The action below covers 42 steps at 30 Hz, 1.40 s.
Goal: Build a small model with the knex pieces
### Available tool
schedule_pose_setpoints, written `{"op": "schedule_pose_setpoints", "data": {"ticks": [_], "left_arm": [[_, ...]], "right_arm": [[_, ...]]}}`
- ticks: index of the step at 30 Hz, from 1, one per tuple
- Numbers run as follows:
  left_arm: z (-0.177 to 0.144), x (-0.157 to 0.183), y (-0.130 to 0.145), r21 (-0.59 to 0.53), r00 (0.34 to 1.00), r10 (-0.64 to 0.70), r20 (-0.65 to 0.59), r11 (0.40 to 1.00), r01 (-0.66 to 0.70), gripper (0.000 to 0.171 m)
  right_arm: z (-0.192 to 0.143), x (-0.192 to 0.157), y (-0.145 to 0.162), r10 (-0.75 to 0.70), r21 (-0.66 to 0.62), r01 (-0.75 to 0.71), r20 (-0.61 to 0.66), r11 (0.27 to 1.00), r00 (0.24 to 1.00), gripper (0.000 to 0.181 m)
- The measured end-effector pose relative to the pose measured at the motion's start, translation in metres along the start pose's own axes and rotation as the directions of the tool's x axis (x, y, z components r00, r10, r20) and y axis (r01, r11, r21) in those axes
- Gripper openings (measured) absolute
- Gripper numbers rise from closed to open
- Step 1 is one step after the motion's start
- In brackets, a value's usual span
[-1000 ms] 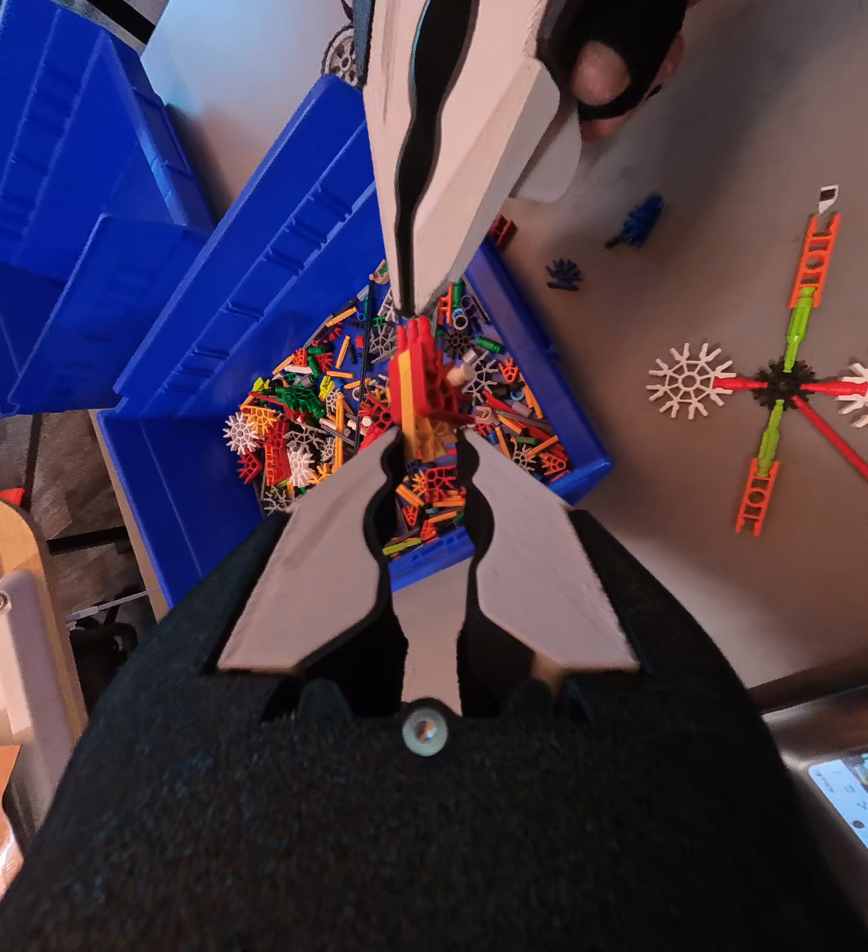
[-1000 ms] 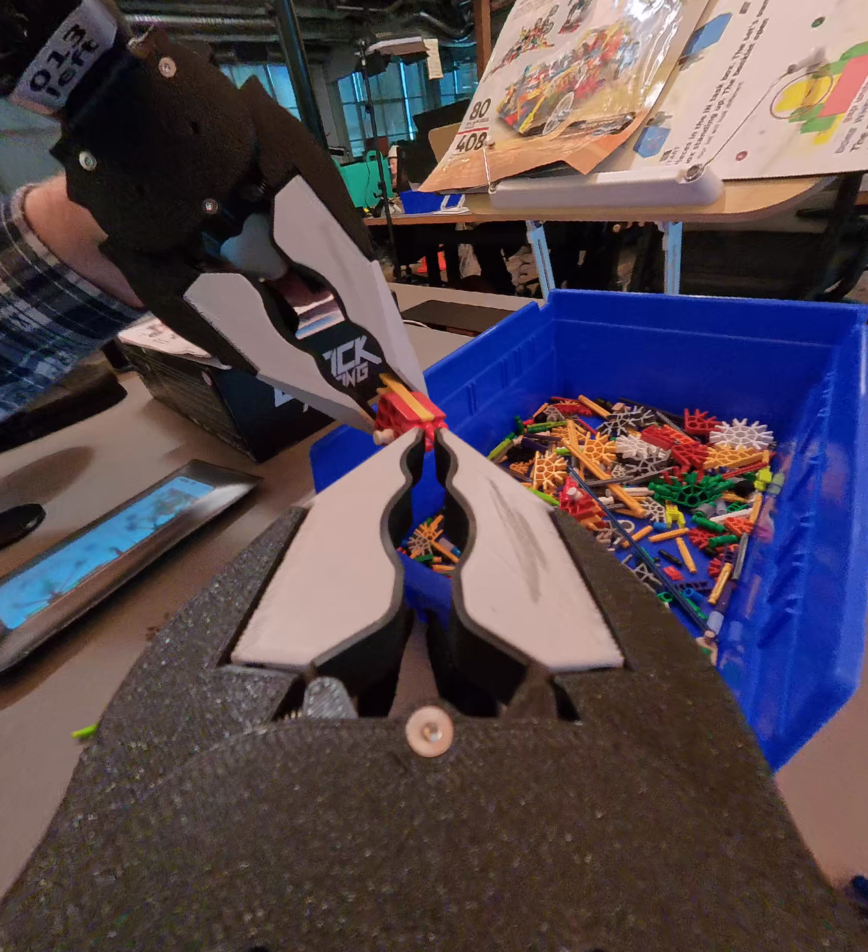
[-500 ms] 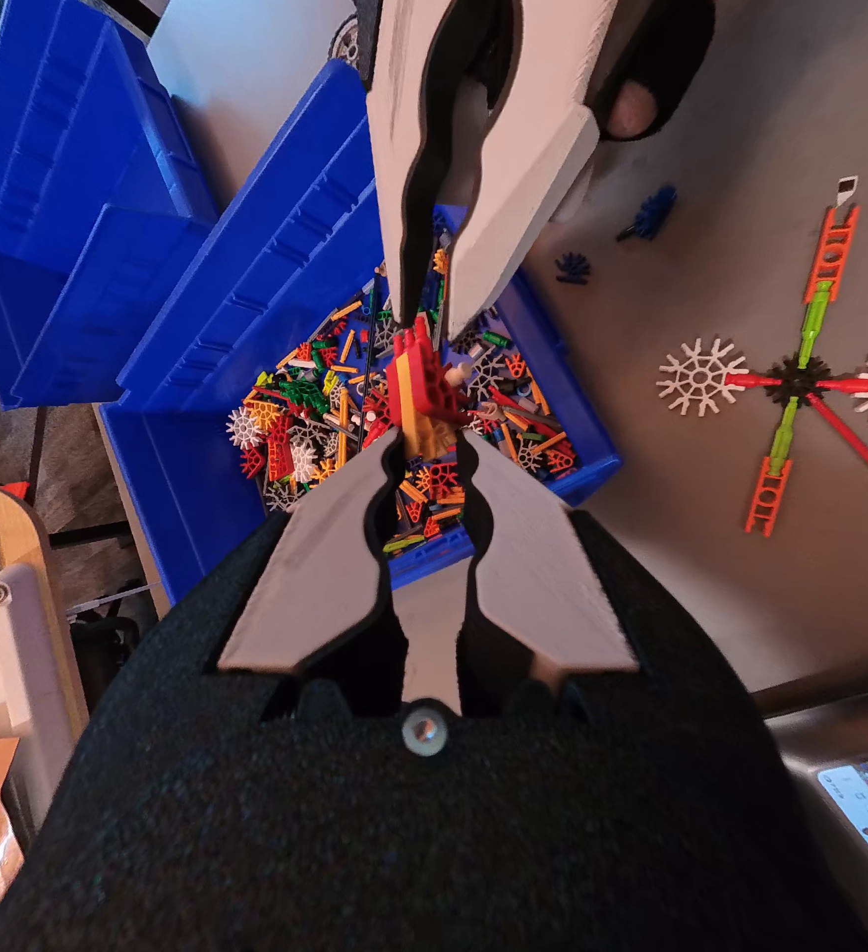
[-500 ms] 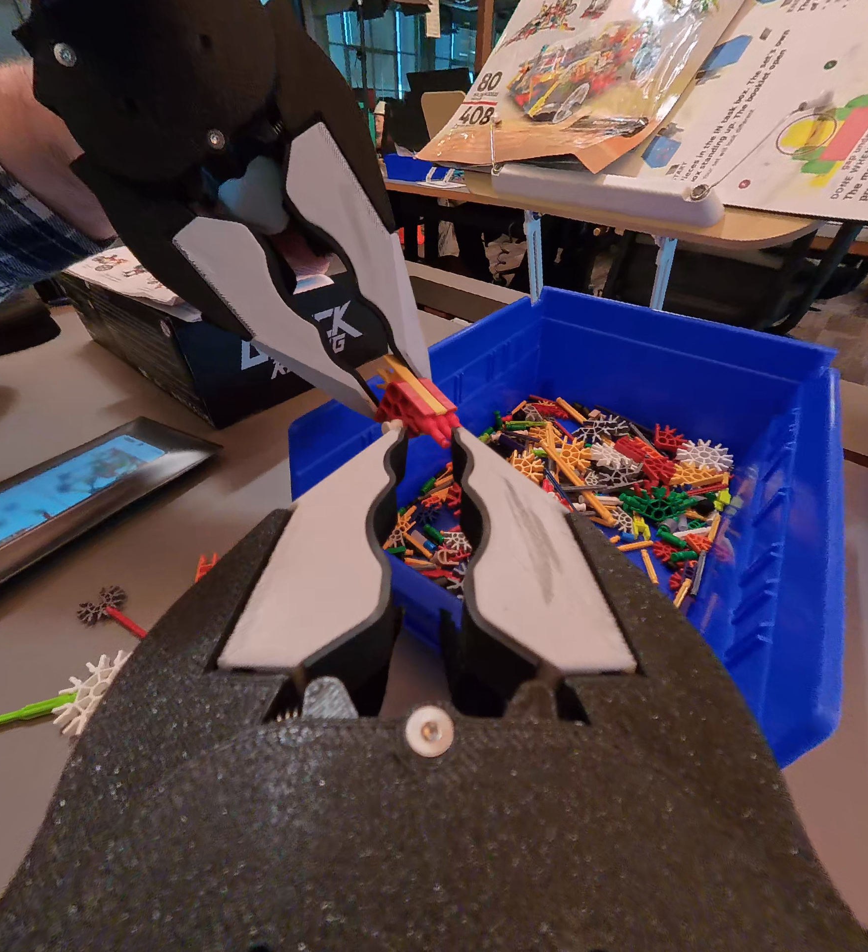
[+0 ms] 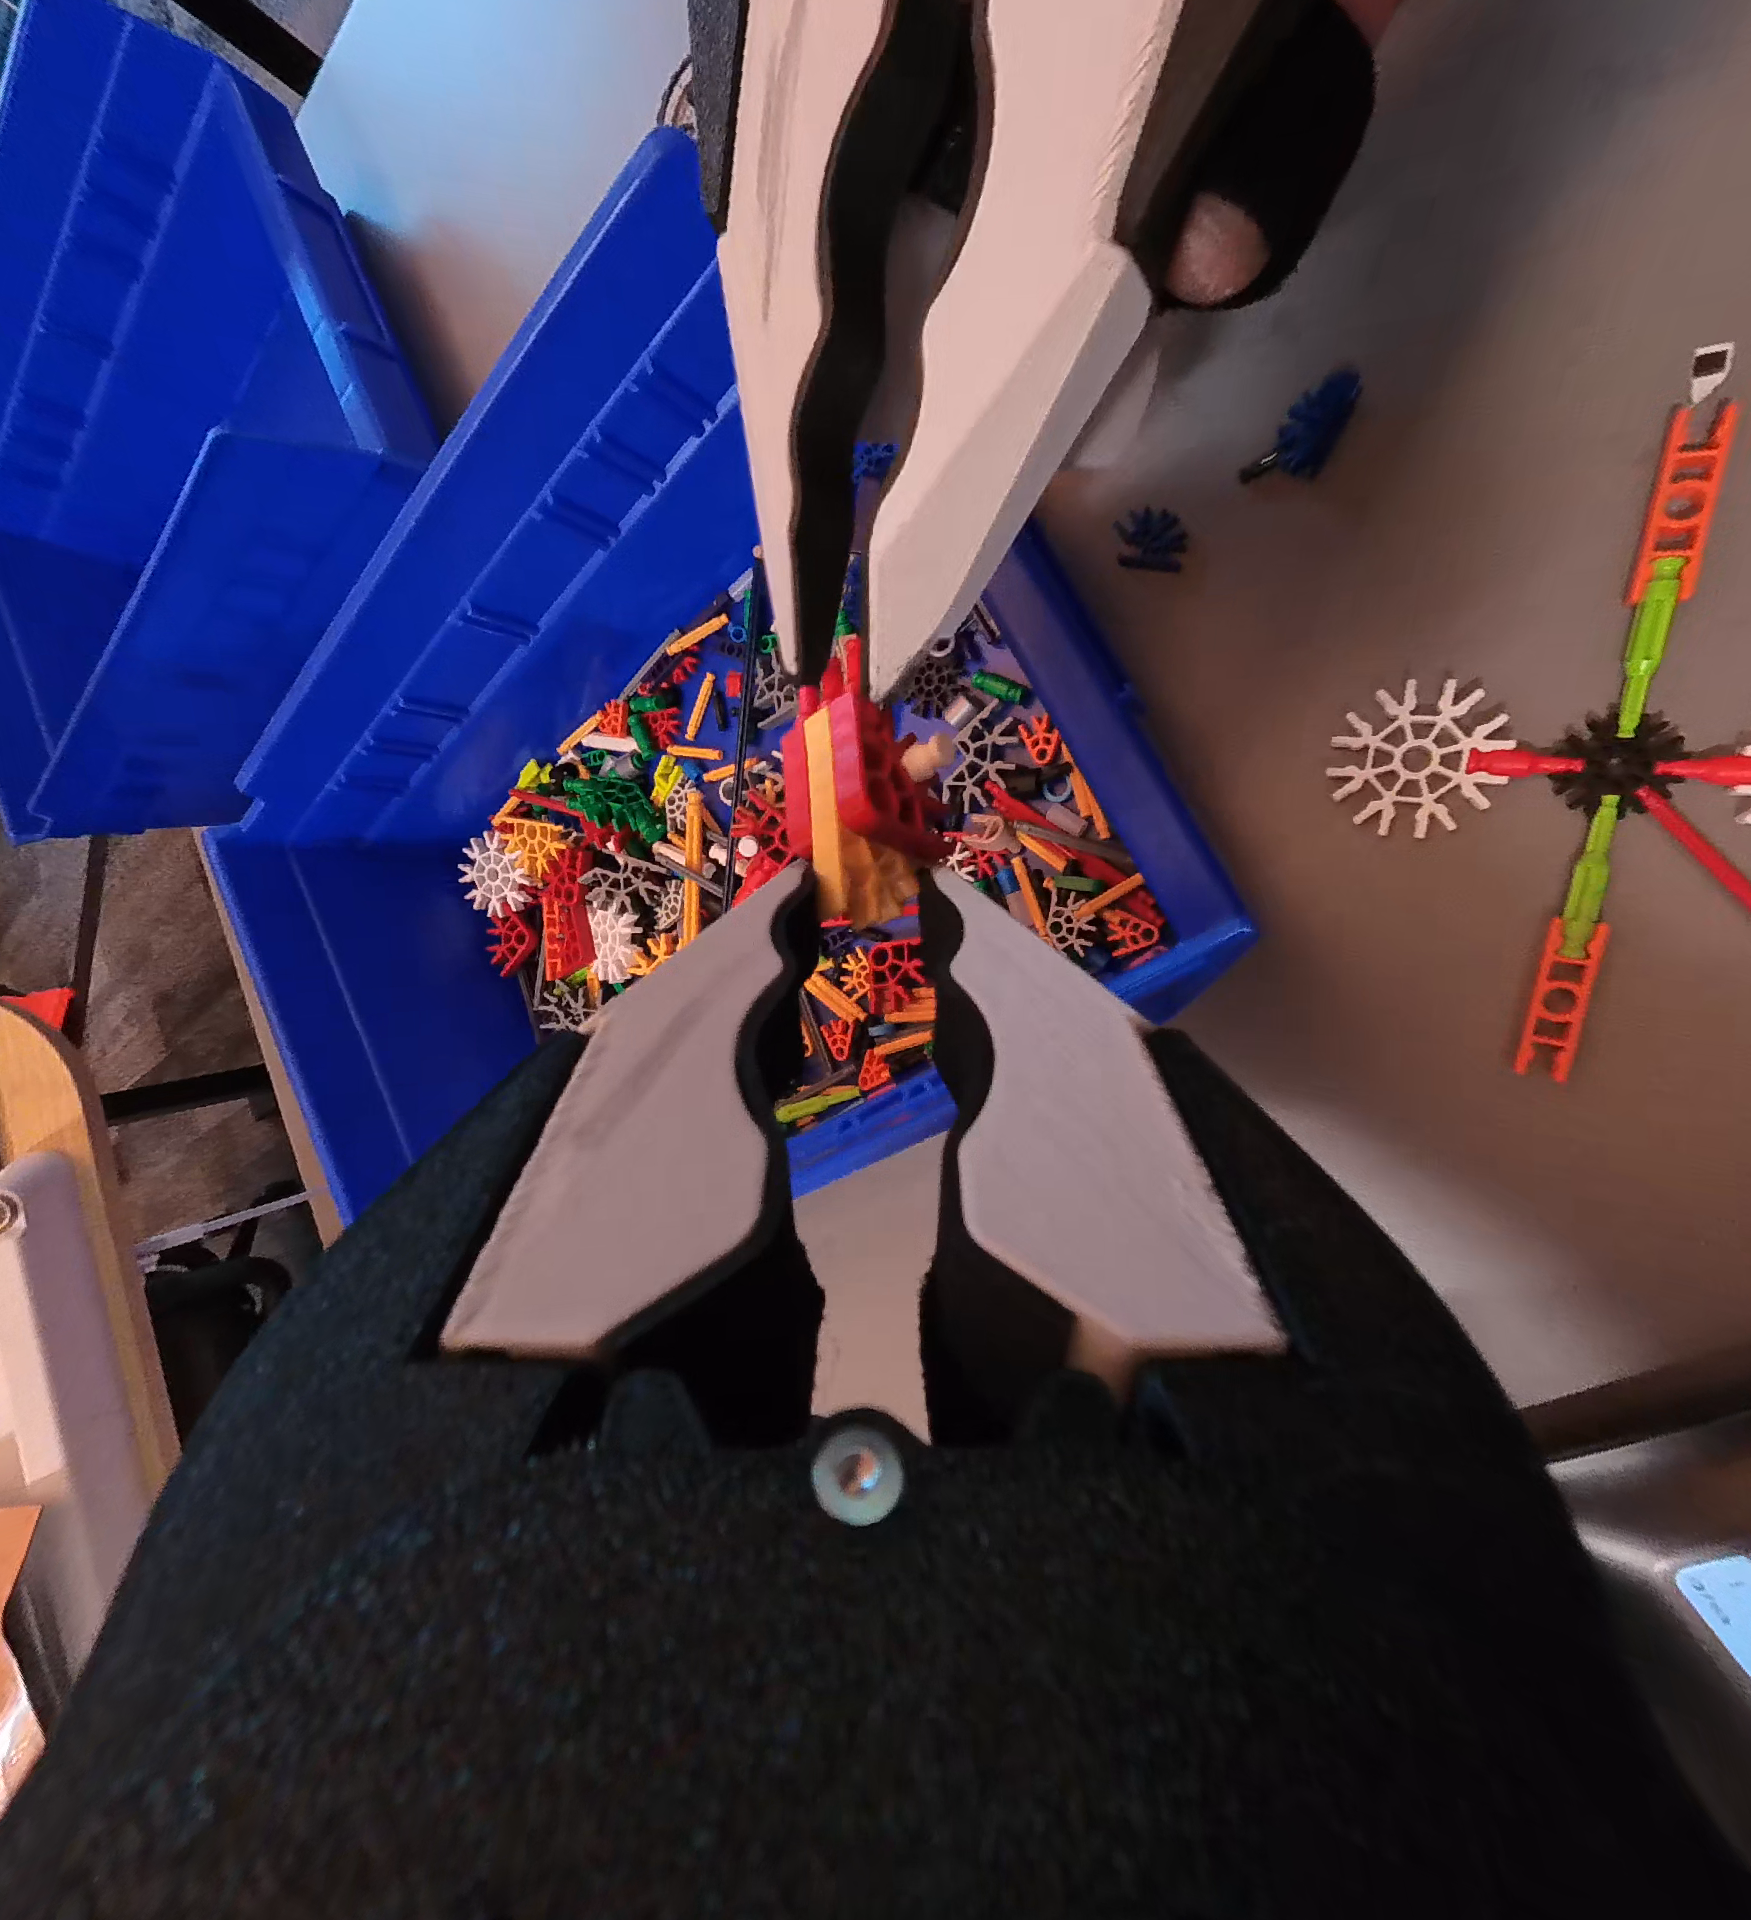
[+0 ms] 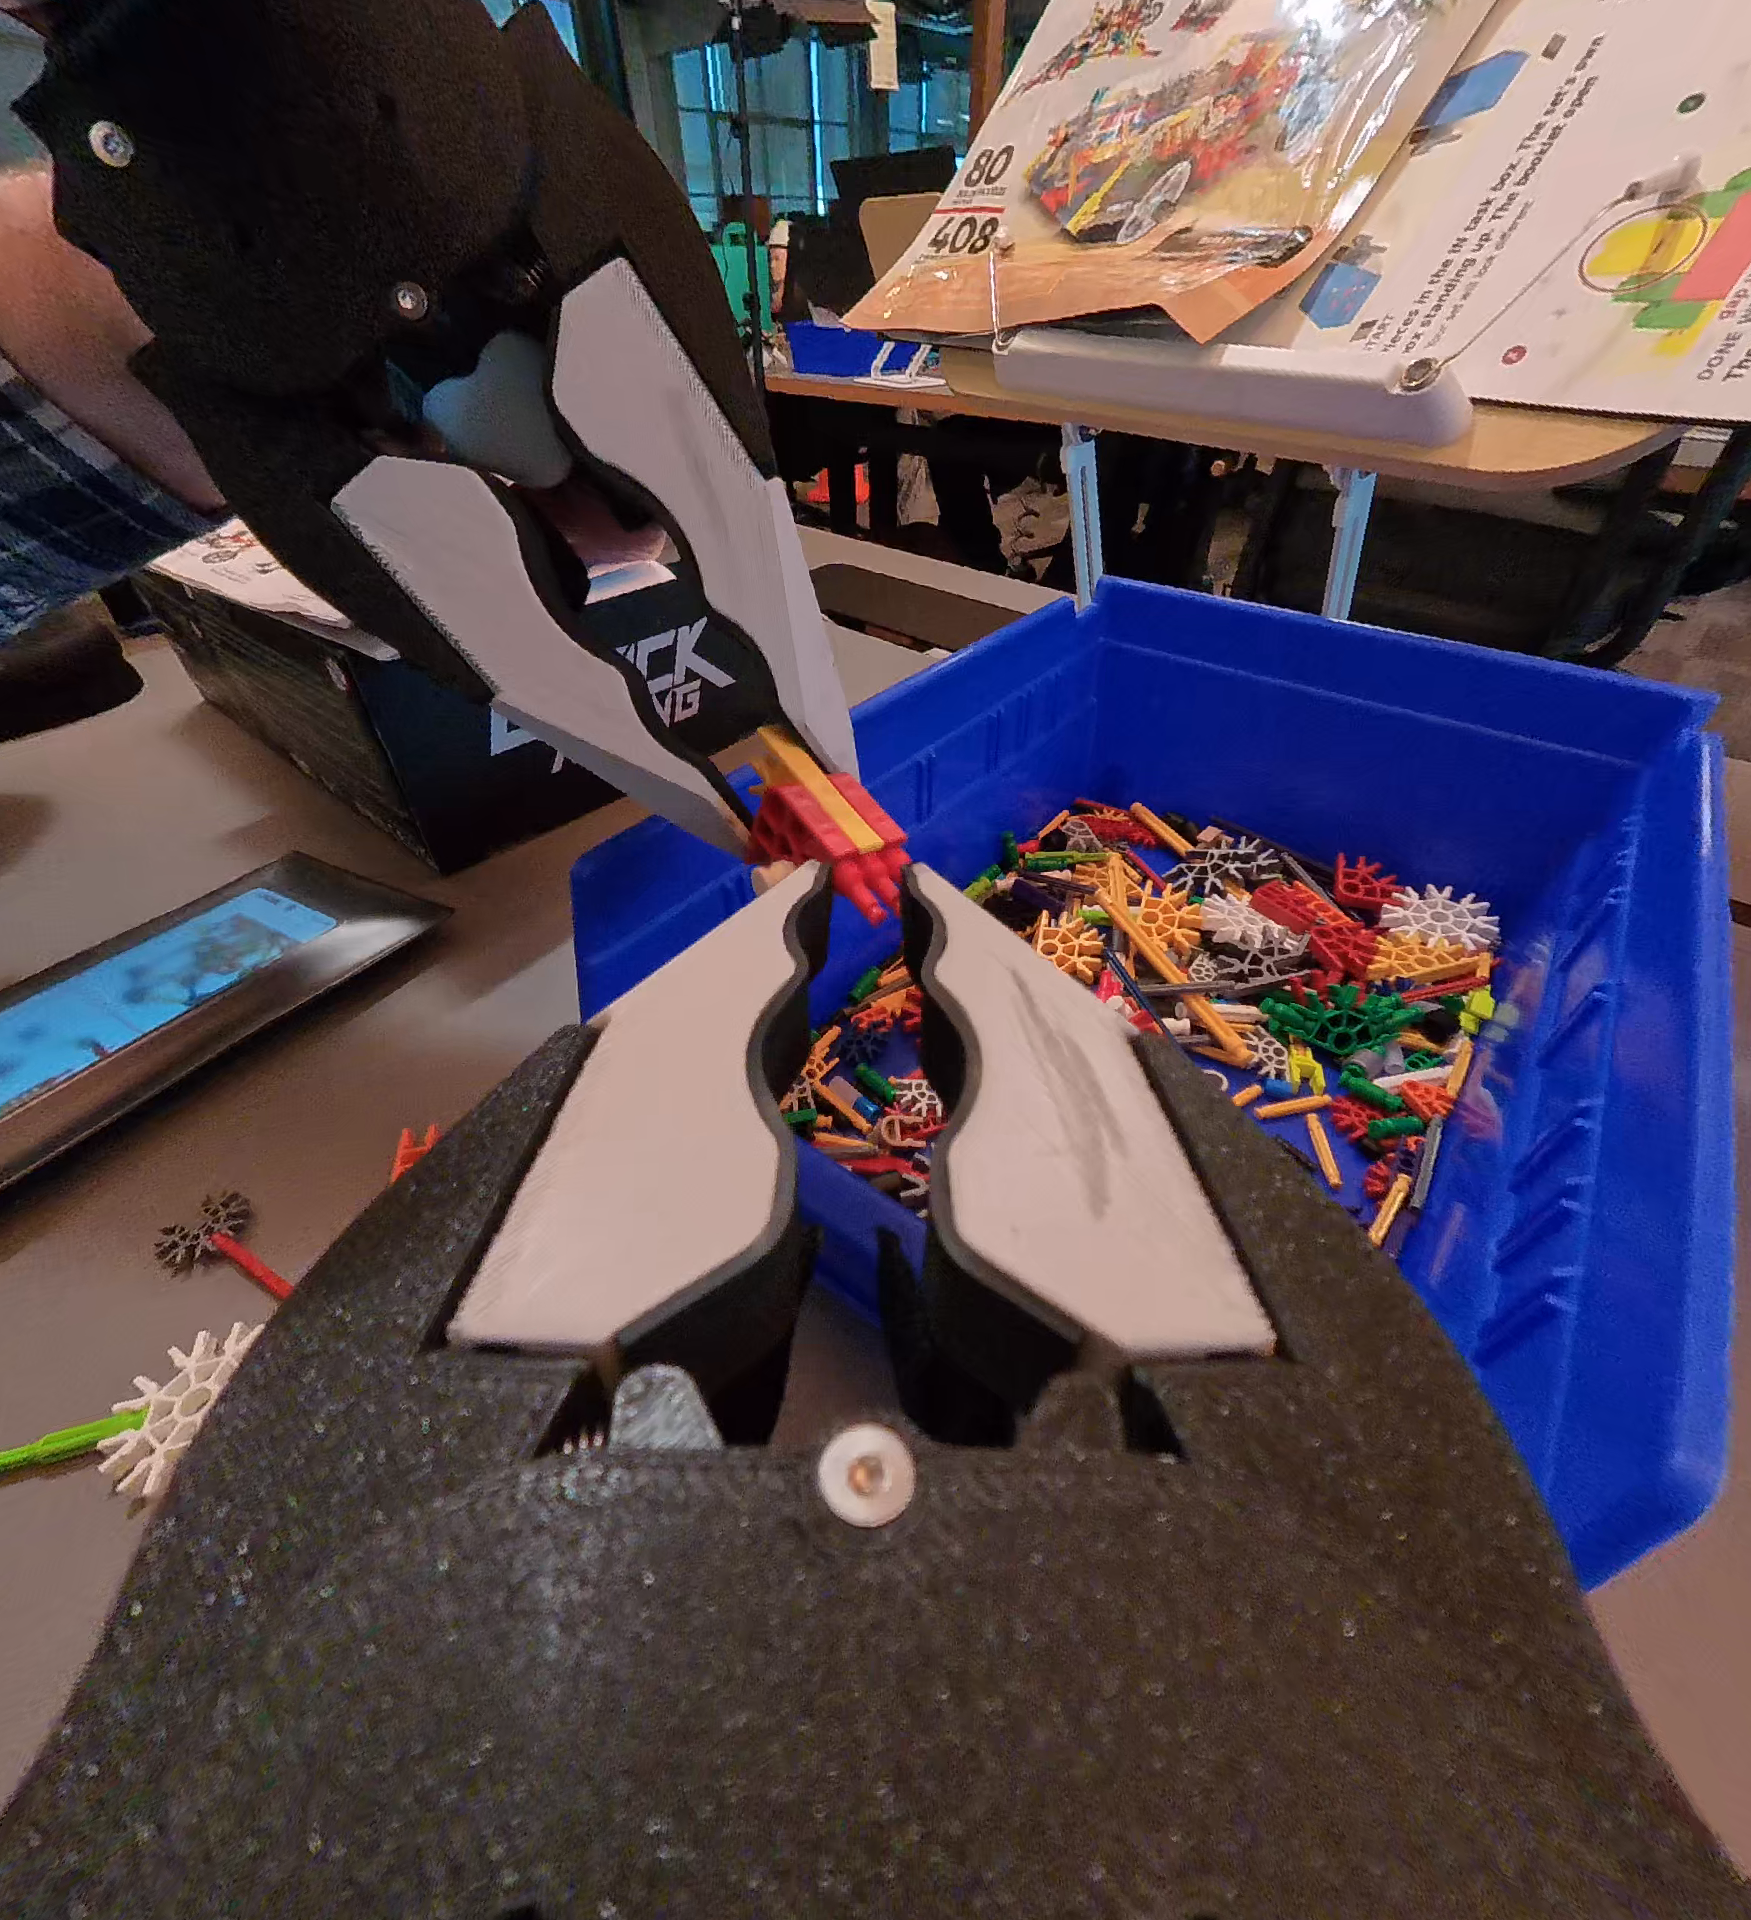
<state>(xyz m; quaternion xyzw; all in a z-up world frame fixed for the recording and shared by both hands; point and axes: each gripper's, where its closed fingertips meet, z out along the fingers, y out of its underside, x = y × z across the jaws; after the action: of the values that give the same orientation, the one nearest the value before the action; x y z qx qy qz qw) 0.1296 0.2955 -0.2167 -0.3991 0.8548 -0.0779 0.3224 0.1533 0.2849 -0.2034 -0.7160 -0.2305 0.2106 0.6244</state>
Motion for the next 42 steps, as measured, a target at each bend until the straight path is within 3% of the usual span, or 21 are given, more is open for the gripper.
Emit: {"op": "schedule_pose_setpoints", "data": {"ticks": [13, 19, 34, 42], "left_arm": [[-0.008, 0.0, -0.003, 0.09, 0.983, -0.139, -0.124, 0.984, 0.15, 0.017], [0.0, -0.003, 0.003, 0.033, 0.979, -0.15, -0.138, 0.987, 0.155, 0.017], [-0.003, 0.009, -0.014, 0.076, 0.912, -0.209, -0.354, 0.965, 0.251, 0.015], [0.002, 0.016, -0.007, -0.004, 0.885, -0.229, -0.405, 0.968, 0.249, 0.011]], "right_arm": [[-0.002, -0.003, -0.002, -0.09, 0.04, 0.09, -0.009, 0.995, 0.996, 0.021], [-0.002, 0.005, 0.001, -0.123, 0.016, 0.124, -0.063, 0.992, 0.99, 0.02], [-0.003, 0.007, 0.004, -0.24, -0.001, 0.241, -0.107, 0.97, 0.965, 0.01], [-0.002, 0.002, 0.003, -0.367, -0.032, 0.366, -0.144, 0.93, 0.919, 0.01]]}}
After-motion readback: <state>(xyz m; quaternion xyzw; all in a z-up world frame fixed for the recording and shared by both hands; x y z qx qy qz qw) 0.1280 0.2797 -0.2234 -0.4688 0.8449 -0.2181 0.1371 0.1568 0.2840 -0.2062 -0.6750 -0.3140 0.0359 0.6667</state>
